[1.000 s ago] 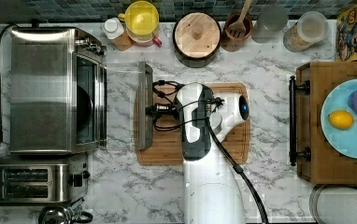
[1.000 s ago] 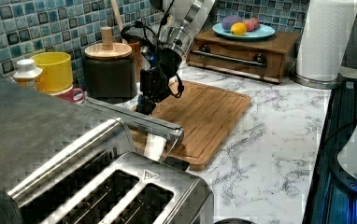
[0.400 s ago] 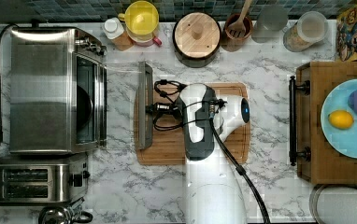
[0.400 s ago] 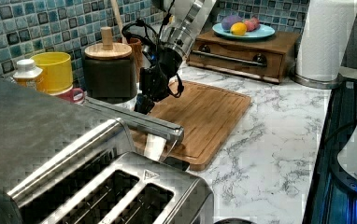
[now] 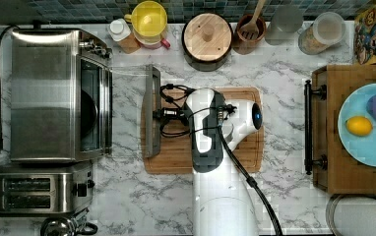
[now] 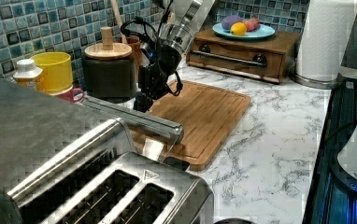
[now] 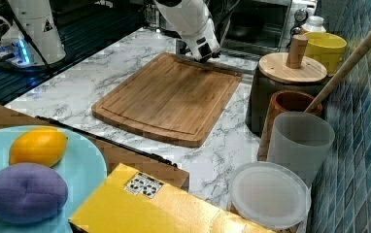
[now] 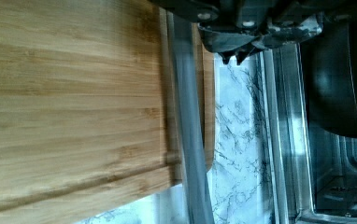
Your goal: Close the oven.
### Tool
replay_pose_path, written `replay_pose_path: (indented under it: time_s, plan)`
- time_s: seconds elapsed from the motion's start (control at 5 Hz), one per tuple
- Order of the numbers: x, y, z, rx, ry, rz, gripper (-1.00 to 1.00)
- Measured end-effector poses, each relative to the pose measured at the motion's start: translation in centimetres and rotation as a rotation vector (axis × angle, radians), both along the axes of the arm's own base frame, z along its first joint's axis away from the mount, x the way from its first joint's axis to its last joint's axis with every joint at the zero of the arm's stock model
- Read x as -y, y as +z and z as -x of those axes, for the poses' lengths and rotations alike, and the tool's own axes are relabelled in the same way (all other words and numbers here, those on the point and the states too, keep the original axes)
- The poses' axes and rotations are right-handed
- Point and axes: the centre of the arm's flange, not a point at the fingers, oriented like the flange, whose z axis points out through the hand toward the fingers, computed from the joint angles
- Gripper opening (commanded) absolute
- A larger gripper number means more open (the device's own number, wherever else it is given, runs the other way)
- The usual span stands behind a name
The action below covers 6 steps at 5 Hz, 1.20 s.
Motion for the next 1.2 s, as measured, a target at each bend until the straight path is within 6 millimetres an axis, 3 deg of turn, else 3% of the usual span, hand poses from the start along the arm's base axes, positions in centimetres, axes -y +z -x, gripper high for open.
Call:
replay_pose_path:
  time_s: [0.2,0.6,0.8,1.2]
  plan:
    - [-0.8,1.1,0.3,0.022,-0.007,0.037,-1.00]
    - [-3.8,6.1,-0.3,0.097,0.075,0.162,-1.00]
    - [-6.0,8.8,-0.6,0.092,0.106,0.249,-1.00]
    - [-12.3,12.8,-2.1,0.128,0.239,0.611,-1.00]
